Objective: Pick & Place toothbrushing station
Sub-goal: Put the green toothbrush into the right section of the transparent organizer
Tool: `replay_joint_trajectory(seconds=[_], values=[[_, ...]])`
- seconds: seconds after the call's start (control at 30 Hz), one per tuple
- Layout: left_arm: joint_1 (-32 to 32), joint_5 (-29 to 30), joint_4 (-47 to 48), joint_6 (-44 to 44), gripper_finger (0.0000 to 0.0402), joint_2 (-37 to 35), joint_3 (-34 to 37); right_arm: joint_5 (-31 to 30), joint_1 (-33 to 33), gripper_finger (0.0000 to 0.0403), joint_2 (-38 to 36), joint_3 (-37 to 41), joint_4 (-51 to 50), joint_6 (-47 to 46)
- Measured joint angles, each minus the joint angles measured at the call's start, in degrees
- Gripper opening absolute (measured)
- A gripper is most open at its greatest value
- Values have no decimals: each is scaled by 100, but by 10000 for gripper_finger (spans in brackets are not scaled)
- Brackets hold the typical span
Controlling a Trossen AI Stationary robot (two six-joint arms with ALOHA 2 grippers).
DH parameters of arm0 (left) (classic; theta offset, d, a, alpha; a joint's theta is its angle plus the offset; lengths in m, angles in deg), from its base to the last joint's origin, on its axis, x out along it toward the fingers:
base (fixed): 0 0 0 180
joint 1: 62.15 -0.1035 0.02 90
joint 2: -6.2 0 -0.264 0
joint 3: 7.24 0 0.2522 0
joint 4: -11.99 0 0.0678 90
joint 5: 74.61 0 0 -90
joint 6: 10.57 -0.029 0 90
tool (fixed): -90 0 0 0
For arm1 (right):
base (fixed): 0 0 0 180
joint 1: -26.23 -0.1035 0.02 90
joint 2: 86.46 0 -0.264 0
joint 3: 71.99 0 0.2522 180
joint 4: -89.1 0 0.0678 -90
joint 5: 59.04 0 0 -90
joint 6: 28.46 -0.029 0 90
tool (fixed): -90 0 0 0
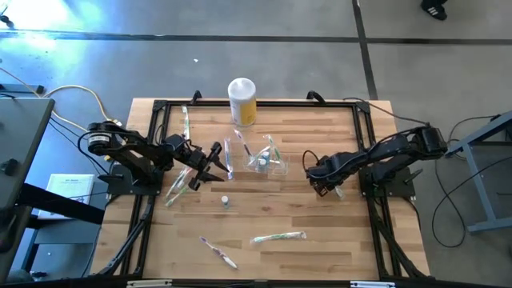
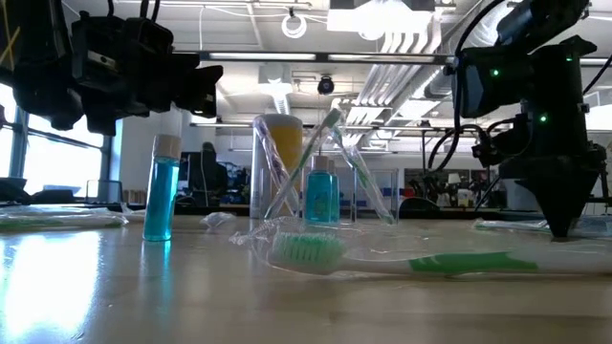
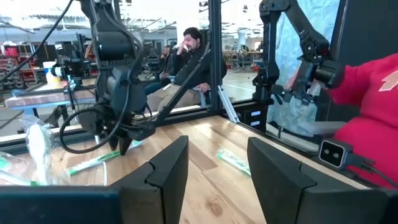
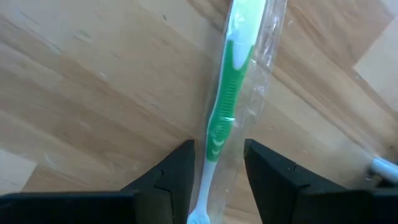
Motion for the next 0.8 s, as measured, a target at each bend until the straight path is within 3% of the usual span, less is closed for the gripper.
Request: replay_joint_trajectory(seconds=[0.2,0.43,0.63,0.8], values=[[0,90,8,2,159,0,0,-69,48,124,-34,236,290,181],[0,169,176,-5,159,-2,-2,-249,-337,18,13,176,355,285],[0,733,353,-654,159,-2,-2,-554,-637,12,69,-212,100,49],[0,1045,433,-594,159,-2,-2,-525,-1219,1,53,-685,-176,-418]])
